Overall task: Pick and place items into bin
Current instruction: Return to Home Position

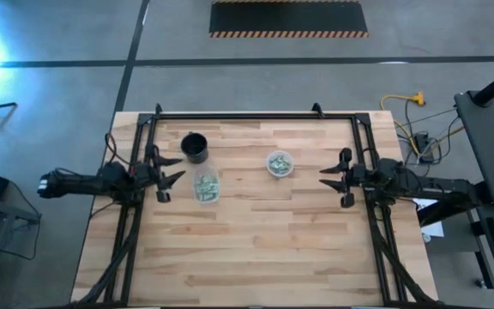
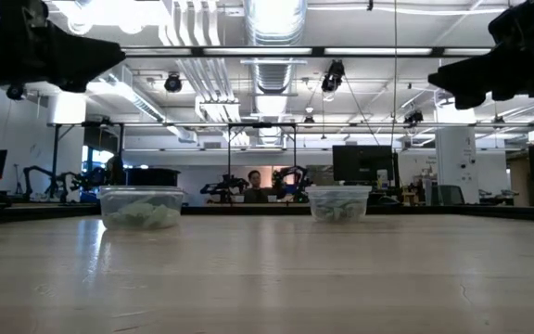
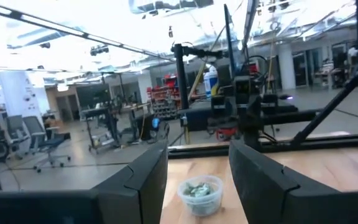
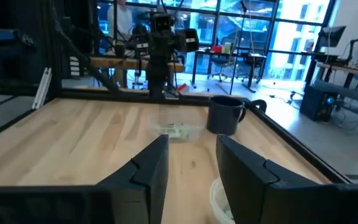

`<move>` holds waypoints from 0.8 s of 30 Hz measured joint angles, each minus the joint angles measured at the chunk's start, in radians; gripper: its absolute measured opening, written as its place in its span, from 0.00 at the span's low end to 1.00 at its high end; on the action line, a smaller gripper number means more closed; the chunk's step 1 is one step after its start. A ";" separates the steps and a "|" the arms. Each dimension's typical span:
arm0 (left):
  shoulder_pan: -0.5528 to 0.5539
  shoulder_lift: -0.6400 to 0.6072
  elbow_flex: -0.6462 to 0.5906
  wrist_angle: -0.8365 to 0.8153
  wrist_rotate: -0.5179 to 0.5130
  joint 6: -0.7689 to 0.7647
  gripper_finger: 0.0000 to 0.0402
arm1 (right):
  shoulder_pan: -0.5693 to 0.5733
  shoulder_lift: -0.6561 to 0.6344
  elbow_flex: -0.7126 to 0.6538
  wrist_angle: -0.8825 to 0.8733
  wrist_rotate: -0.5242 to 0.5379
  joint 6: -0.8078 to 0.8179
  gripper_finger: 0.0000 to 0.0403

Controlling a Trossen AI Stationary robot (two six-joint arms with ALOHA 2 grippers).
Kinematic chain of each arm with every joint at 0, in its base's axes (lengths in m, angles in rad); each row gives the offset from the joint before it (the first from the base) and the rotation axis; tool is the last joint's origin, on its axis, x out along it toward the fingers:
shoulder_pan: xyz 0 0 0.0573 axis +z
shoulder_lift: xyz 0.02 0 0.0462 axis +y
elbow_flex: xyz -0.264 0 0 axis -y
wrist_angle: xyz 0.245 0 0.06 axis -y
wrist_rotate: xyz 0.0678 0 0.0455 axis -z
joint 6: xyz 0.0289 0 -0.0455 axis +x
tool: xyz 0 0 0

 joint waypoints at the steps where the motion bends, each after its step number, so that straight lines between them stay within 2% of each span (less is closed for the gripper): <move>1: 0.000 -0.023 -0.008 -0.017 0.008 -0.003 0.39 | 0.000 -0.002 -0.004 0.001 0.004 -0.001 0.30; 10: 0.000 -0.031 -0.010 -0.094 0.014 -0.043 0.39 | 0.000 -0.085 -0.049 -0.011 0.005 0.009 0.30; 14: 0.000 -0.036 -0.011 -0.095 0.015 -0.047 0.39 | 0.003 -0.083 -0.049 -0.011 -0.024 0.009 0.31; 24: -0.001 0.006 -0.011 -0.163 0.084 -0.127 0.39 | 0.022 -0.078 -0.049 -0.014 -0.013 0.026 0.28</move>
